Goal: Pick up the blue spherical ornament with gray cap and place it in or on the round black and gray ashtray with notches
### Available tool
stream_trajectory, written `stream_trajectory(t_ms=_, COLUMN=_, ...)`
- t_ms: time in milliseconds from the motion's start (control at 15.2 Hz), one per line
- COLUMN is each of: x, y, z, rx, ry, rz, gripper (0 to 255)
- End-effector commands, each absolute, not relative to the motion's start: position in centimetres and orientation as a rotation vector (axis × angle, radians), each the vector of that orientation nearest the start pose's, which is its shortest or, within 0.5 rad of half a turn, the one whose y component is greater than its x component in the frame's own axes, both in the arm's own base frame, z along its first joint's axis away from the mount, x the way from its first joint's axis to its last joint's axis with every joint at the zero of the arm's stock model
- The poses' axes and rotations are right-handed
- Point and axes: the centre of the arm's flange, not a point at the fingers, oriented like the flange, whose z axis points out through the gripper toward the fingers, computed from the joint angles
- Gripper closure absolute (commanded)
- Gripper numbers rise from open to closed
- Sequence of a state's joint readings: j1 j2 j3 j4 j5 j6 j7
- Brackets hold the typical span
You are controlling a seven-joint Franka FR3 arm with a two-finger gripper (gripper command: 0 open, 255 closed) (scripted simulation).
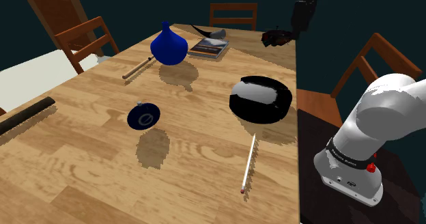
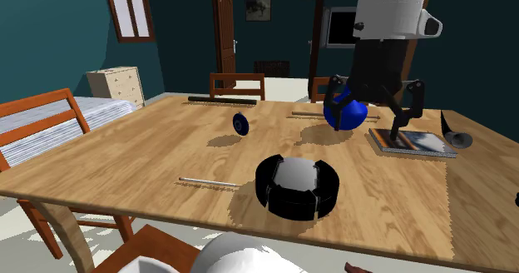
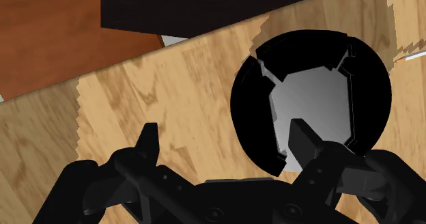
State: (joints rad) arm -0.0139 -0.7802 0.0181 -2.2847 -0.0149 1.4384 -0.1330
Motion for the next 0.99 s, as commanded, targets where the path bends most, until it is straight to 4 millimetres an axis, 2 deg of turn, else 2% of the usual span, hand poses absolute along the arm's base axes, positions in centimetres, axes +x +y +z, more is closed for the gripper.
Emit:
stream_trajectory(t_ms=0, x=29.5, y=0.1, z=61.1, rx=-3.156, ry=-0.206, rz=0.107, gripper=0)
stream_trajectory(t_ms=462, x=35.9, y=6.0, z=58.8, rx=-3.12, ry=-0.468, rz=0.086, gripper=0)
stream_trajectory(t_ms=924, x=41.3, y=12.9, z=56.7, rx=-3.062, ry=-0.726, rz=0.064, gripper=0)
